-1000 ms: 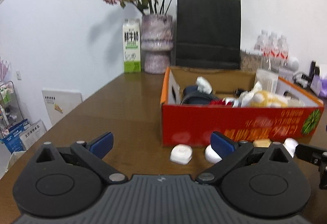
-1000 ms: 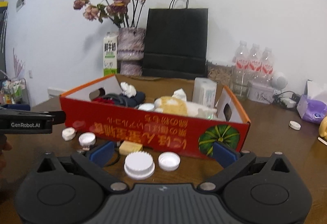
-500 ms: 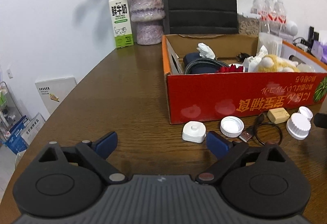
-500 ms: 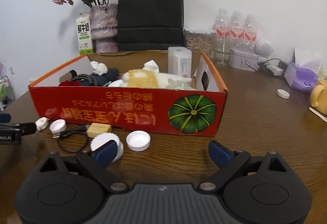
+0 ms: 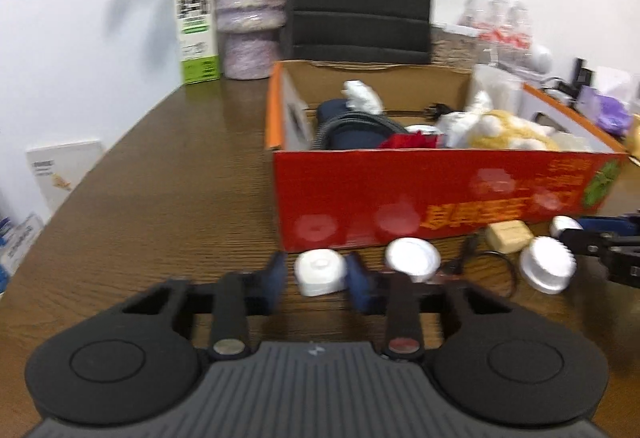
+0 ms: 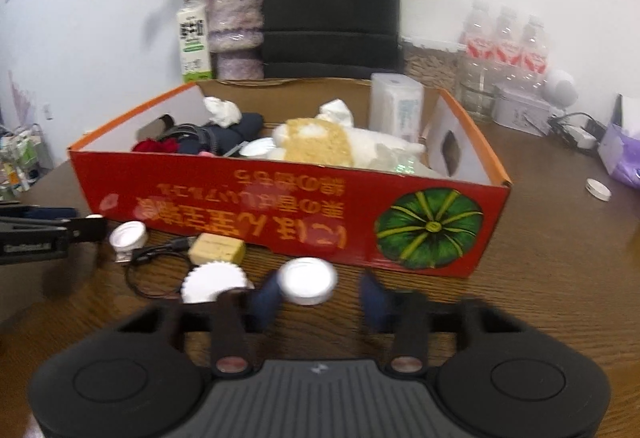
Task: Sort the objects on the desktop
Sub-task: 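Grasp the white round cap with the left gripper while the right gripper grasps a white bottle cap, then carry both white caps into the box and open both grippers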
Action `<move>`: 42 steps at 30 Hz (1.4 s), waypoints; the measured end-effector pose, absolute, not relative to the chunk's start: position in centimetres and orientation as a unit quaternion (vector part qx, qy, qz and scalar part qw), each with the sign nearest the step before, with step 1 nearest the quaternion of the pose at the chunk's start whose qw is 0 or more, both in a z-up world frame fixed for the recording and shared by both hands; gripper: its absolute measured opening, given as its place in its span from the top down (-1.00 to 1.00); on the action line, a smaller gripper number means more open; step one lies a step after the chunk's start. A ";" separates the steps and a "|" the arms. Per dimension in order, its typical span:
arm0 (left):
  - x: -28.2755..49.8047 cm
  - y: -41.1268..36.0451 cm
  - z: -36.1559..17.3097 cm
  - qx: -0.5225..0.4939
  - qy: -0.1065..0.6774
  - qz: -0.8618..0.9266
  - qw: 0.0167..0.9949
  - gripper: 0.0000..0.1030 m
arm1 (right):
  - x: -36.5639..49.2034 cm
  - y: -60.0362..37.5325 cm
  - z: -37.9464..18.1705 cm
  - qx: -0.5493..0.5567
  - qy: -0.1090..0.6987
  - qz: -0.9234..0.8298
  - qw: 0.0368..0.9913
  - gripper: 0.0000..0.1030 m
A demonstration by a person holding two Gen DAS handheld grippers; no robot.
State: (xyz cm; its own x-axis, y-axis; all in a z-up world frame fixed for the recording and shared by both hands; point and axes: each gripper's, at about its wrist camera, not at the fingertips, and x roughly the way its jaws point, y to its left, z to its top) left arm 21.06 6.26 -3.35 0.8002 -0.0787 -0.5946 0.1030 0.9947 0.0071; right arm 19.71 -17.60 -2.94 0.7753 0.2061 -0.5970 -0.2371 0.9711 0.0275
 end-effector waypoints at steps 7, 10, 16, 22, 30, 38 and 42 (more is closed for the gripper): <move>21.1 5.9 -3.4 0.020 0.312 -0.047 0.949 0.47 | 19.6 -17.6 -2.8 -0.018 0.313 0.121 0.942 0.48; 21.0 5.8 -3.3 0.019 0.311 -0.052 0.949 0.47 | 19.3 -18.0 -2.7 -0.007 0.306 0.127 0.943 0.48; 19.3 5.5 -2.8 0.017 0.282 -0.053 0.958 0.47 | 18.0 -18.2 -2.2 -0.001 0.283 0.134 0.950 0.48; 17.2 4.9 -0.7 0.006 0.233 -0.057 0.971 0.47 | 15.6 -18.3 -0.5 -0.009 0.226 0.143 0.964 0.48; 18.0 3.3 3.0 -0.020 0.184 -0.063 0.981 0.46 | 15.5 -17.8 3.0 -0.011 0.173 0.153 0.973 0.48; 22.2 1.4 4.8 -0.041 0.164 -0.058 0.984 0.46 | 19.3 -17.2 6.0 0.000 0.140 0.135 0.981 0.48; 24.8 0.6 4.9 -0.044 0.158 -0.041 0.986 0.46 | 22.5 -17.1 6.6 0.019 0.140 0.129 0.982 0.48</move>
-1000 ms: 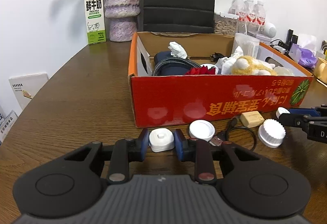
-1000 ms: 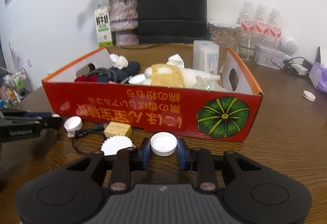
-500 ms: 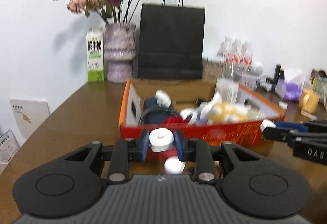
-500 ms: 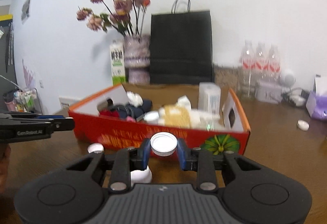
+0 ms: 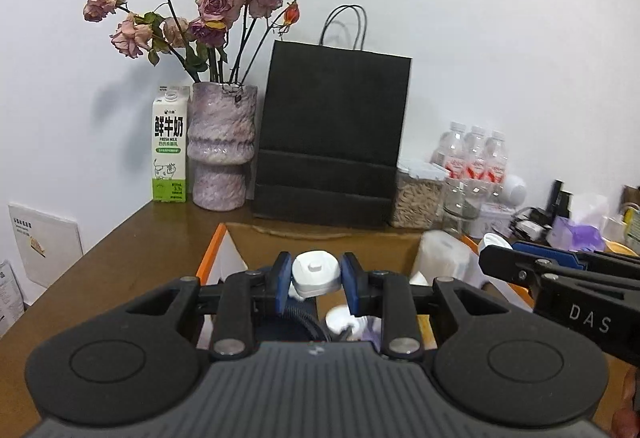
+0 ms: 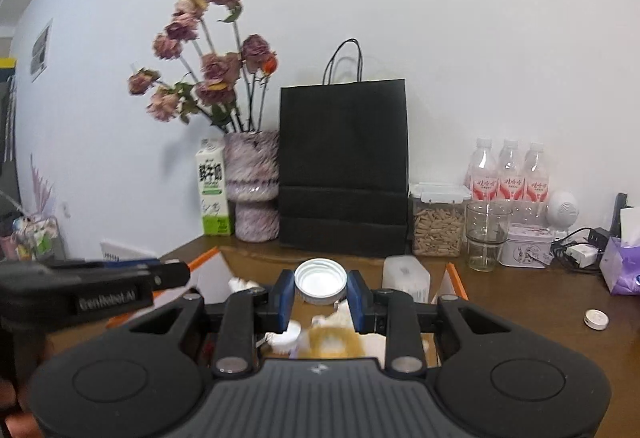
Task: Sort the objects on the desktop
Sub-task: 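Carry both white caps into the box and open both grippers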
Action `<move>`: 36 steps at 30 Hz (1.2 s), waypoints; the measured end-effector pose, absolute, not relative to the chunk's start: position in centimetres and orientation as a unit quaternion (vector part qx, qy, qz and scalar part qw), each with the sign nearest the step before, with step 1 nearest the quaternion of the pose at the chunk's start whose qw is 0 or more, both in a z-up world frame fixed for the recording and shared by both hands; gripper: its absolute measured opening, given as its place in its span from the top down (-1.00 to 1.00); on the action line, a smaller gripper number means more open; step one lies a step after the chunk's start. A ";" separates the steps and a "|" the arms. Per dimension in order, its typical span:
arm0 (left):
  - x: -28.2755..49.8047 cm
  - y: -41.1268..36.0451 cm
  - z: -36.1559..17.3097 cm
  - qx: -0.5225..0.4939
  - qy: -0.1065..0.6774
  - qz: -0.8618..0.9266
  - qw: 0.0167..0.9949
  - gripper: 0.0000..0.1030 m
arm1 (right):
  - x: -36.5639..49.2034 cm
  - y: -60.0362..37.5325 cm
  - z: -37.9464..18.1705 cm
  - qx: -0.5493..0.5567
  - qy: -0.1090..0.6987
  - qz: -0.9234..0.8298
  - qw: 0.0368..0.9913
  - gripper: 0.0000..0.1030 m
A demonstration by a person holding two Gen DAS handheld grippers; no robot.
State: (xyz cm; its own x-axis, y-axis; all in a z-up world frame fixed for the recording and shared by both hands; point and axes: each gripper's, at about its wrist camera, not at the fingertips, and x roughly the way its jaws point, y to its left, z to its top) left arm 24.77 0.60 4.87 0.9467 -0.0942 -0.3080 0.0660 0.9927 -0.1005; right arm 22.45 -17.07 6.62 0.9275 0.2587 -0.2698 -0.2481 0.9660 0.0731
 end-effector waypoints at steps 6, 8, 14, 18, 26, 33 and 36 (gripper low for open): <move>28.7 -0.1 4.1 -0.052 0.158 -0.013 0.986 0.46 | 27.5 -16.8 5.3 0.045 0.159 0.118 0.979 0.48; 29.3 -0.4 3.3 -0.036 0.164 -0.010 0.986 0.46 | 28.4 -16.7 4.4 0.038 0.168 0.117 0.978 0.48; 29.8 -0.5 1.5 -0.006 0.177 0.005 0.984 0.46 | 29.4 -17.4 2.3 0.035 0.192 0.102 0.975 0.48; 29.7 -0.6 0.8 0.003 0.185 0.004 0.983 0.46 | 29.1 -17.2 1.7 0.027 0.196 0.099 0.975 0.48; 29.5 -1.3 0.1 0.024 0.191 -0.001 0.981 0.46 | 28.5 -16.8 1.6 0.013 0.193 0.098 0.976 0.47; 28.9 -1.4 0.1 0.033 0.170 0.020 0.985 -0.03 | 28.2 -17.2 1.7 0.021 0.192 0.097 0.976 0.03; 28.2 -1.6 0.4 0.042 0.147 0.039 0.987 -0.53 | 27.5 -17.3 2.0 0.018 0.179 0.092 0.979 -0.64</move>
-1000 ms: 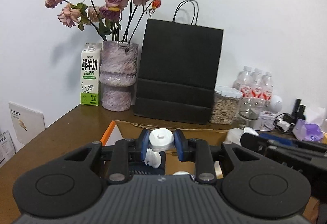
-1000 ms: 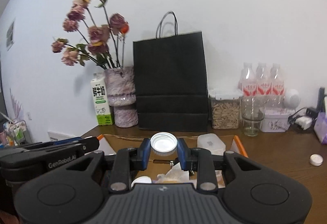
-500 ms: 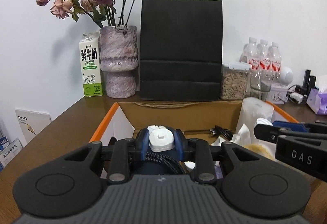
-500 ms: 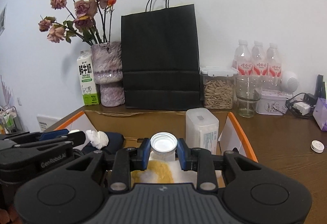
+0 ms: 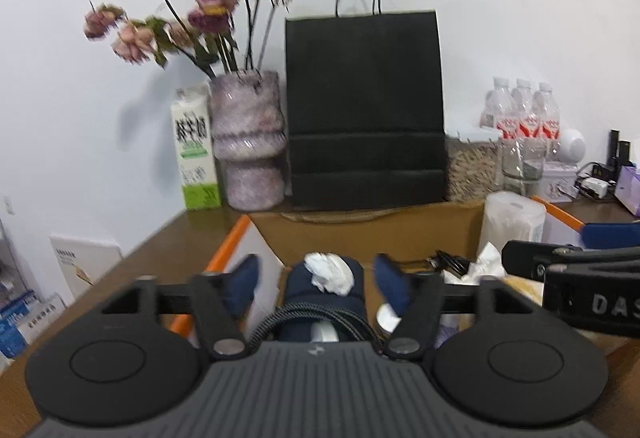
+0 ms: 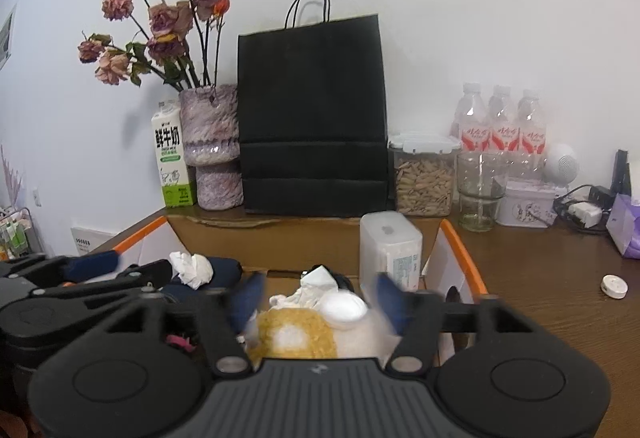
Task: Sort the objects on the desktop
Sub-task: 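Carry both white caps into the box and open both grippers, then move both grippers back to the remaining caps beside the box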
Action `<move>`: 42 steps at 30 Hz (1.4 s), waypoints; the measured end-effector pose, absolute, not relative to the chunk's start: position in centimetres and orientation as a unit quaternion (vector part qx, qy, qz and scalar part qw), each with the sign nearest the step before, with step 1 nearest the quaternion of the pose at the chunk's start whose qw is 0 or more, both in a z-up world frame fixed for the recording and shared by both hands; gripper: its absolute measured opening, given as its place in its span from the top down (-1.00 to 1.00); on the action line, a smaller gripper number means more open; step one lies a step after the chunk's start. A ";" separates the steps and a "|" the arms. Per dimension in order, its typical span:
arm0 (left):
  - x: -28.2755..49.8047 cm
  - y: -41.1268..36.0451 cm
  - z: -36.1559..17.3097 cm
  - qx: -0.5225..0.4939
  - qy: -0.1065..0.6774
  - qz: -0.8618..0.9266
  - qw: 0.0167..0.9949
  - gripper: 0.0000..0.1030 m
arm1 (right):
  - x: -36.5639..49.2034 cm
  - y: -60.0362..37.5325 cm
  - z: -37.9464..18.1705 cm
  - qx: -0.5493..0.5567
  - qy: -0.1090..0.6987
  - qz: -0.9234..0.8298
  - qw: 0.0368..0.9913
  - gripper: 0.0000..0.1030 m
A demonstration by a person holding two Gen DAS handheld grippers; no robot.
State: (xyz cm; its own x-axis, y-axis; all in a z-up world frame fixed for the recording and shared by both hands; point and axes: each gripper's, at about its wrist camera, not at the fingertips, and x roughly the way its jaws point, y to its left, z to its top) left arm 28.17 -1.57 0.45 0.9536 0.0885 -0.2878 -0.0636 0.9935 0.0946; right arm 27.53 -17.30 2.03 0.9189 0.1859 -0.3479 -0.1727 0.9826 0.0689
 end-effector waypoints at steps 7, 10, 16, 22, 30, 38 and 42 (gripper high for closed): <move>26.7 -1.2 1.2 0.032 0.104 0.063 0.992 -1.00 | 26.3 -17.8 3.1 0.020 0.160 0.052 0.986 -1.00; 26.5 -1.4 1.4 0.037 0.100 0.063 0.992 -1.00 | 26.1 -18.0 3.3 0.022 0.158 0.055 0.986 -1.00; 26.5 -1.5 1.4 0.039 0.102 0.060 0.992 -1.00 | 25.9 -17.8 3.2 0.016 0.159 0.058 0.985 -1.00; 26.6 -1.4 1.2 0.037 0.102 0.060 0.992 -1.00 | 25.8 -17.7 3.2 0.011 0.159 0.057 0.986 -1.00; 25.6 -1.1 0.9 0.035 0.094 0.063 0.993 -1.00 | 25.2 -17.6 2.9 0.004 0.157 0.060 0.986 -1.00; 23.2 -0.3 0.4 0.033 0.086 0.065 0.994 -1.00 | 22.8 -16.6 2.0 -0.027 0.148 0.071 0.986 -1.00; 21.9 0.1 0.1 0.035 0.093 0.064 0.993 -1.00 | 21.3 -16.4 1.2 -0.042 0.147 0.070 0.986 -1.00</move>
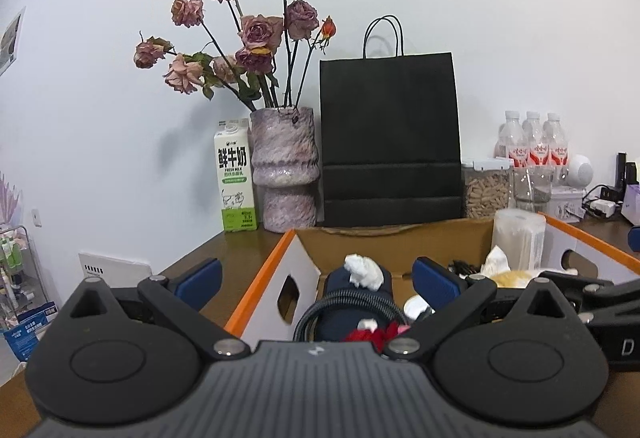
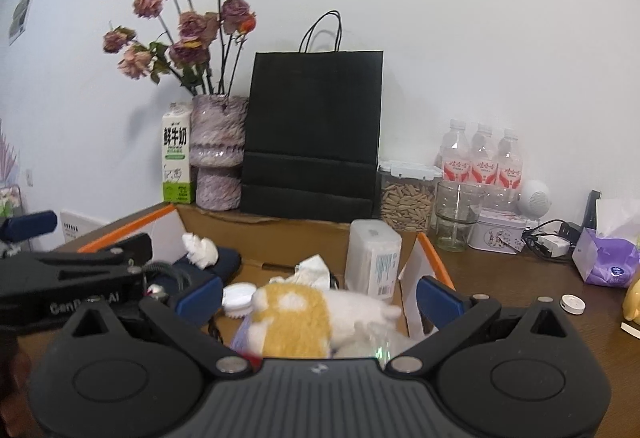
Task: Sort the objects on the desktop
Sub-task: 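Move both grippers back to the remaining caps beside the box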
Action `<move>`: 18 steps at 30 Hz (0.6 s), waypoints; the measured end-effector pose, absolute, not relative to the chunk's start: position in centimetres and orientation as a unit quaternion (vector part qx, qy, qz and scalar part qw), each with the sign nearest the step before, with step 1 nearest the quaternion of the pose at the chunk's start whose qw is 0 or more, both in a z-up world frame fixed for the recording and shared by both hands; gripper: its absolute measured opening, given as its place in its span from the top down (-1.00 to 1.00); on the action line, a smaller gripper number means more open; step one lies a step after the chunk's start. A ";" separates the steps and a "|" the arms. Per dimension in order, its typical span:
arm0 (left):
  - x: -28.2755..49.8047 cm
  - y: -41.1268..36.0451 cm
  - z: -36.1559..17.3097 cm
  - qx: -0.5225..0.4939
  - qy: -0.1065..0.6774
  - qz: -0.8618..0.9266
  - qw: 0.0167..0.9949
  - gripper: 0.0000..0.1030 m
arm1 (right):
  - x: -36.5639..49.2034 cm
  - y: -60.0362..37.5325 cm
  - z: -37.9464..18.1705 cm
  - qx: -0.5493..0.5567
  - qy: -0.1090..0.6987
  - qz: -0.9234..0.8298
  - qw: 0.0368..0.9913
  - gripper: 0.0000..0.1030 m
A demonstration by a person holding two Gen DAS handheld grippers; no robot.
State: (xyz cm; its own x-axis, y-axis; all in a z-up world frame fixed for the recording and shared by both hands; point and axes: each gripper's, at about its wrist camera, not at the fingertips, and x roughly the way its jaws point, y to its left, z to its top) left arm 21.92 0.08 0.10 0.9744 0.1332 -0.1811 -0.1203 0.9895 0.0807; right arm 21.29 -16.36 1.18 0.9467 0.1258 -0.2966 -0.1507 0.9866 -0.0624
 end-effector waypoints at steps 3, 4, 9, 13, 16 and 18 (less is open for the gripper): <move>20.9 0.4 0.0 0.034 0.089 0.065 0.993 -1.00 | 20.3 -16.4 0.8 -0.045 0.149 0.072 0.985 -1.00; 20.6 0.4 -0.1 0.036 0.088 0.065 0.993 -1.00 | 20.0 -16.5 0.6 -0.046 0.150 0.072 0.985 -1.00; 19.1 0.6 -0.5 0.042 0.093 0.068 0.992 -1.00 | 18.1 -16.7 -0.1 -0.052 0.151 0.074 0.984 -1.00; 17.8 0.8 -0.7 0.042 0.094 0.068 0.992 -1.00 | 16.8 -16.9 -0.5 -0.054 0.151 0.075 0.984 -1.00; 17.0 1.0 -0.8 0.039 0.096 0.069 0.992 -1.00 | 15.9 -16.9 -0.7 -0.052 0.153 0.078 0.984 -1.00; 16.5 1.3 -0.9 0.033 0.099 0.067 0.992 -1.00 | 15.5 -16.8 -0.7 -0.053 0.156 0.080 0.983 -1.00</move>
State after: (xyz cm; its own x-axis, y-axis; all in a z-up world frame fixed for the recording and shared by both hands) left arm 16.45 1.31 -0.87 0.9716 0.1387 -0.1916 -0.1256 0.9889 0.0790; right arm 15.51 -16.85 -0.74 0.9386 0.1413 -0.3147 -0.1742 0.9815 -0.0788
